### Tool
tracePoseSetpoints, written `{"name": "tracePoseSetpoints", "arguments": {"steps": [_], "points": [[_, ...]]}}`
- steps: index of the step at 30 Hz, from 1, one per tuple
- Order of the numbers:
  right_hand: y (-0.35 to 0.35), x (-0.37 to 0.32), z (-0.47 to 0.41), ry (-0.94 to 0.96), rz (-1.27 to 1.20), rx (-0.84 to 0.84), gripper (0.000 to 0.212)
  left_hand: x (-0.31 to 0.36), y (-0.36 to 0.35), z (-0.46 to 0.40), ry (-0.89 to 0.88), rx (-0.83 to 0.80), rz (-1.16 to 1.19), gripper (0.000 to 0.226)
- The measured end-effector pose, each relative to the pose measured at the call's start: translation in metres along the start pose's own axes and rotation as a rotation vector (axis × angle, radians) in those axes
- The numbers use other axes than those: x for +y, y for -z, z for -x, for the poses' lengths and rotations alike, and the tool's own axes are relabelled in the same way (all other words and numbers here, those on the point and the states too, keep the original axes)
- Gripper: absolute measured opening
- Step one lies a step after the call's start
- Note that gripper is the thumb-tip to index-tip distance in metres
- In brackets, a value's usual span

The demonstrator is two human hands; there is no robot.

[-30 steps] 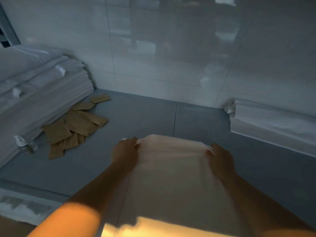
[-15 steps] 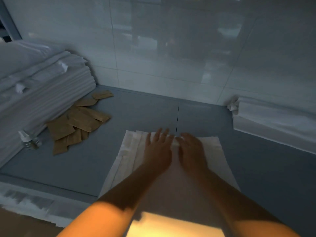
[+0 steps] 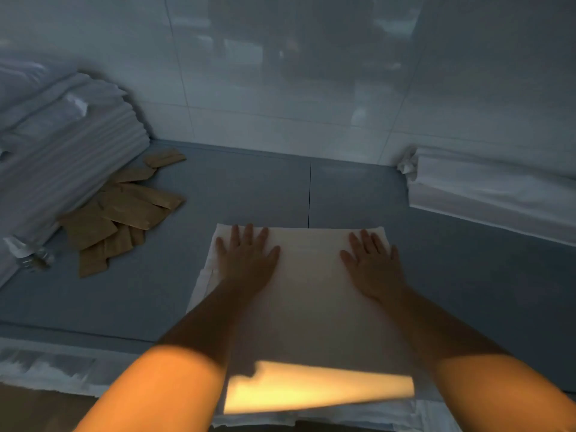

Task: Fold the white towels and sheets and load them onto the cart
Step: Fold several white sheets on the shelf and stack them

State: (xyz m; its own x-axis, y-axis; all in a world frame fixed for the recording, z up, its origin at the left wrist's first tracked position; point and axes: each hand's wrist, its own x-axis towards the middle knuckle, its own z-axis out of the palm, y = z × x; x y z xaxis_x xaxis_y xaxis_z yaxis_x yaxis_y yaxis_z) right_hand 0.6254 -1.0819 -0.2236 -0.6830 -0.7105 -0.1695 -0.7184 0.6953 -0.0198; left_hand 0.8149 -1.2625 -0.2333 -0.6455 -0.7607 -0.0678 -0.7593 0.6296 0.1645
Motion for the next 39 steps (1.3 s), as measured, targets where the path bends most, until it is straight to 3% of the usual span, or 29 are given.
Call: {"name": "tracePoseSetpoints", "arguments": {"steps": [6, 11, 21, 29, 33, 36, 39], "points": [[0.013, -0.023, 0.041, 0.004, 0.025, -0.126, 0.061, 0.009, 0.009, 0.056, -0.06, -0.002, -0.054, 0.054], [-0.013, -0.057, 0.104, 0.068, 0.016, -0.093, 0.063, 0.027, -0.013, 0.115, -0.144, -0.07, -0.025, 0.067], [-0.021, -0.078, 0.085, 0.004, -0.052, 0.034, 0.057, 0.022, -0.017, 0.085, -0.155, -0.02, -0.074, 0.069], [0.006, -0.089, 0.068, 0.038, -0.093, -0.181, 0.06, 0.032, 0.007, 0.06, -0.181, -0.104, -0.087, 0.056], [-0.013, -0.098, 0.114, 0.174, -0.071, -0.064, 0.055, 0.048, -0.009, 0.112, -0.087, -0.102, -0.051, 0.053], [-0.024, -0.094, 0.127, 0.169, -0.12, 0.069, 0.053, 0.047, -0.017, 0.121, -0.043, -0.042, -0.078, 0.057], [-0.024, -0.096, 0.123, 0.167, -0.116, 0.074, 0.053, 0.047, -0.015, 0.121, -0.051, -0.017, -0.092, 0.057]]}}
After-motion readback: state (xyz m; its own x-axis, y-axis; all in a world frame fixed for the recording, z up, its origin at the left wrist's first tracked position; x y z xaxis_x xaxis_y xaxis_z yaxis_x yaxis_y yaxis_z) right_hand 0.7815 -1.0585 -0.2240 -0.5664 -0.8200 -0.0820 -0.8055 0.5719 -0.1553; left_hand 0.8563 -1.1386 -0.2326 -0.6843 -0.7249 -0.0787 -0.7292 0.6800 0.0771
